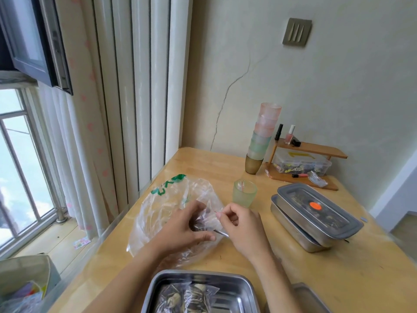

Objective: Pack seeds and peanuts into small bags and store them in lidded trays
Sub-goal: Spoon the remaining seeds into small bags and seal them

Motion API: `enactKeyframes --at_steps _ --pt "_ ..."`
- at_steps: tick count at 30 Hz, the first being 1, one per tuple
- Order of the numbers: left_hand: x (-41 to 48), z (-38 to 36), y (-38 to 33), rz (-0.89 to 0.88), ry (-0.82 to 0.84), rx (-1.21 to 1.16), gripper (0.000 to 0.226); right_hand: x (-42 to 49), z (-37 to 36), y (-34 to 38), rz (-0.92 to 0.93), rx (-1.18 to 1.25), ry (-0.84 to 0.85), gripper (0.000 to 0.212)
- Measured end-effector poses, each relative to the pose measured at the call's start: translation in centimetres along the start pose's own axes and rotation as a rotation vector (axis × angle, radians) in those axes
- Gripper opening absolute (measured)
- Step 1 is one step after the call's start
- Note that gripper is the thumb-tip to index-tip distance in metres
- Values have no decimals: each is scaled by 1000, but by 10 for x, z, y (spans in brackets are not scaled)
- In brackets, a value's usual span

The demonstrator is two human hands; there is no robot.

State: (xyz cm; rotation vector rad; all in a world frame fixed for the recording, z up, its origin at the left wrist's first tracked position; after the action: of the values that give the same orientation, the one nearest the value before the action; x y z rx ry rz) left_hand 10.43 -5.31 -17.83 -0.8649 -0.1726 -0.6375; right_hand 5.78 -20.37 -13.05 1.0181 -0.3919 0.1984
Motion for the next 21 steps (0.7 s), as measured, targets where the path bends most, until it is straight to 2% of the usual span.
enactKeyframes --at_steps 2,6,11,14,21 --pt "0 1 1 -13 25 22 57 -1 1 5 55 -22 -50 27" --pt "-4 10 -3 19 40 37 60 -5 4 13 56 106 -59 28" --pt "-10 26 -20 27 -18 -59 25 -6 14 16 90 73 -105 24" --pt "-11 22 -14 93 -15 -165 25 -8 17 21 136 36 -149 23" --pt "-14 18 -15 149 15 -373 18 -10 7 28 163 78 -46 18"
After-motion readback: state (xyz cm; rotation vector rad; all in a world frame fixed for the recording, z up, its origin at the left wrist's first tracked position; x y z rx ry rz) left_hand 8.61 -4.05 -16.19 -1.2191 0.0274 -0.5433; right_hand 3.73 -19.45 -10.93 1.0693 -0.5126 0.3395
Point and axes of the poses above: each hand's wrist, its own x-axis towards the middle knuckle, its own z-axis out of the back of the hand, y = z × x, the point moved 10 cm from there along x, towards the middle knuckle, and after that the axes turned 11 degrees about x, right-handed, at the moved point
